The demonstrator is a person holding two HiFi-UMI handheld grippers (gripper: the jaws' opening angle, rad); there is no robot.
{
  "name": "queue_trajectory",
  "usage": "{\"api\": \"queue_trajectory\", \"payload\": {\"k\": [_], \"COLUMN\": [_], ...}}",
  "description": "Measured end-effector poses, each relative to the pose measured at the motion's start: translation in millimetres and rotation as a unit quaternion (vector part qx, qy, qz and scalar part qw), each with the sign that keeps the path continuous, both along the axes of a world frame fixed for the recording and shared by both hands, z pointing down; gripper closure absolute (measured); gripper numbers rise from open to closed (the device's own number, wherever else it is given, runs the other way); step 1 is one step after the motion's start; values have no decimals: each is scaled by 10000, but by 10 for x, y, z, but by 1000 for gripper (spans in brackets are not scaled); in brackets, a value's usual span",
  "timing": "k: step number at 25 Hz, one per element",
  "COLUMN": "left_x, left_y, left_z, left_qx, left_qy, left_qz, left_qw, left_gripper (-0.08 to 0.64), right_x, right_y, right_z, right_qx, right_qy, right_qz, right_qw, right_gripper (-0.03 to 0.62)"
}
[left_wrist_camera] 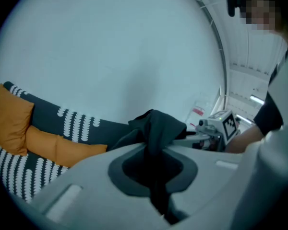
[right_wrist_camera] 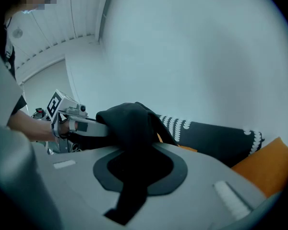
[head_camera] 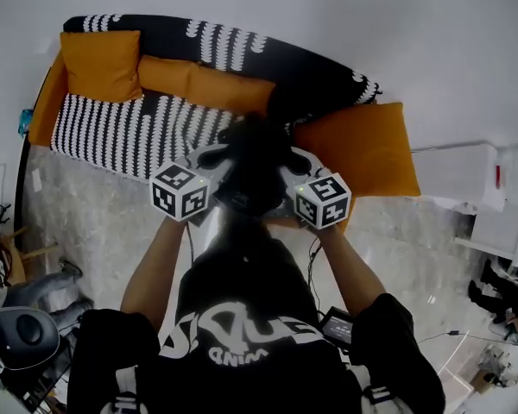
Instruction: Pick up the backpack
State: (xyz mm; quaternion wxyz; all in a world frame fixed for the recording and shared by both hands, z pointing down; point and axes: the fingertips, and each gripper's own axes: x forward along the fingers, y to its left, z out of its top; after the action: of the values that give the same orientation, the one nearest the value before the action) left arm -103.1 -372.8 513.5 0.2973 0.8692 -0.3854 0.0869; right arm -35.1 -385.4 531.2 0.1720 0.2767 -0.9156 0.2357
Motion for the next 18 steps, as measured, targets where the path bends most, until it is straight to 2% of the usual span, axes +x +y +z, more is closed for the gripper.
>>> {"api": "queue_trajectory", "payload": {"k": [12,18], "left_x": [450,506], "left_y": [625,895], "left_z": [-1245,-1554], "left_qx": [903,1209], "left_qy": [112,281], "left_qz": [349,158], "left_qw": [9952,9921], "left_gripper": [546,546], "right_x": [449,516], "right_y": [639,920], "right_z": [-1217,-1538], "right_qx": [422,801], "right_qy": [-456,-563], "right_qz": [96,-27], "right_qw": [9980,9952], "right_gripper": [546,545]}}
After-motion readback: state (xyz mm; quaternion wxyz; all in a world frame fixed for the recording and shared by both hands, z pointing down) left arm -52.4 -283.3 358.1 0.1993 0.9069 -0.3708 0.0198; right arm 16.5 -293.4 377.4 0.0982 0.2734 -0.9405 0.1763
